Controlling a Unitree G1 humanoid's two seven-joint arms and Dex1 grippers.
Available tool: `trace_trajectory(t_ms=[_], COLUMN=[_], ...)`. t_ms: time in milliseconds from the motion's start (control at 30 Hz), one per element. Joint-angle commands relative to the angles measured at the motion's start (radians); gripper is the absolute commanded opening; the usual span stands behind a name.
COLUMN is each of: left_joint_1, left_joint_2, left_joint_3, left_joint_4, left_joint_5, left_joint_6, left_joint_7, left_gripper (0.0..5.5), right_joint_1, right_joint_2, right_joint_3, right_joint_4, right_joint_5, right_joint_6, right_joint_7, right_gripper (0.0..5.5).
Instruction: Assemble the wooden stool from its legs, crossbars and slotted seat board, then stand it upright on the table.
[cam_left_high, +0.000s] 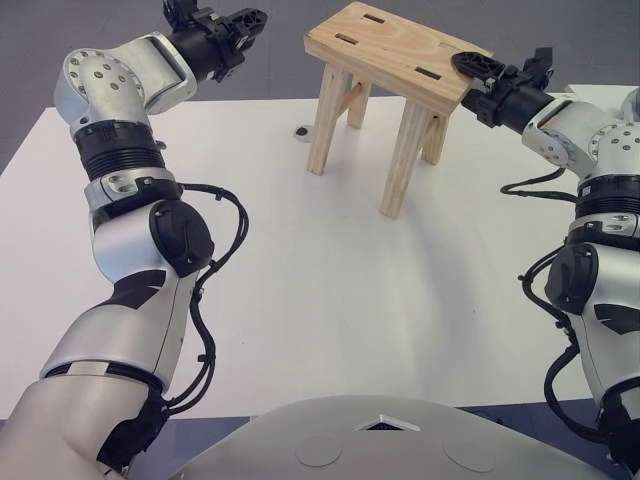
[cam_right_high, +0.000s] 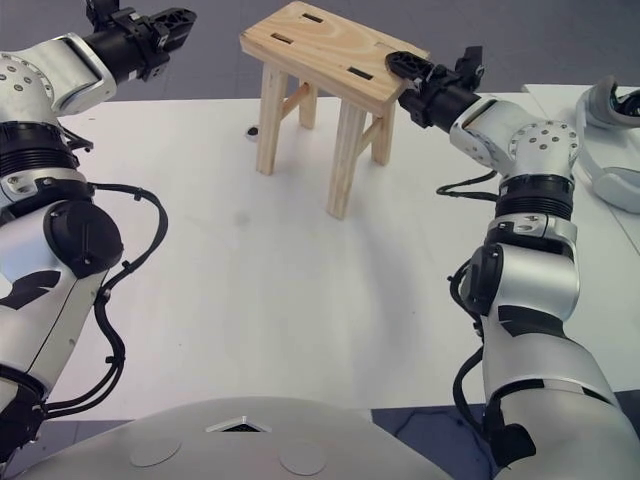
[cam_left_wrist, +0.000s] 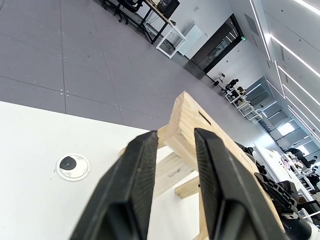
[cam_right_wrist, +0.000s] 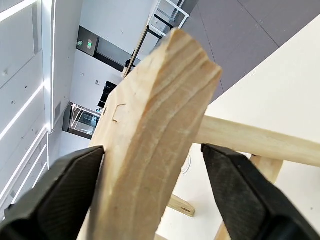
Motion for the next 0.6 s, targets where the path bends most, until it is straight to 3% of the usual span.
trace_trajectory(t_ms=[33,133,200,300,367,500,600], left_joint_1=[0.044,0.064,0.101,0.191,0.179,0.087,0.005], left_joint_2=[-0.002,0.021,0.049,0.112,0.129,0.103,0.025], left_joint_3=[-0.006,-0.032,-0.120,-0.395,-0.488,-0.696,-0.768], left_joint_4=[0.018,0.020,-0.007,0.003,0.144,0.415,0.555], left_joint_5=[-0.005,0.009,0.048,0.226,0.345,0.615,0.721], left_joint_6=[-0.025,-0.039,-0.086,-0.397,-0.627,-1.087,-1.272], left_joint_7=[0.023,-0.010,-0.107,-0.389,-0.440,-0.382,-0.308], left_gripper=[1.32,1.32,1.32,1.32,1.32,1.32,1.32], right_joint_1=[0.225,0.246,0.255,0.261,0.274,0.293,0.298], right_joint_2=[-0.043,-0.097,-0.122,-0.146,-0.164,-0.162,-0.126], right_joint_3=[0.216,0.223,0.233,0.166,0.126,0.076,0.044], right_joint_4=[0.148,0.201,0.167,0.092,0.040,0.004,-0.025], right_joint_5=[-0.349,-0.419,-0.435,-0.373,-0.330,-0.340,-0.377], right_joint_6=[0.069,-0.021,-0.043,-0.013,0.021,0.049,0.066], right_joint_7=[0.119,0.268,0.385,0.537,0.623,0.676,0.670], right_gripper=[4.27,4.27,4.27,4.27,4.27,4.27,4.27])
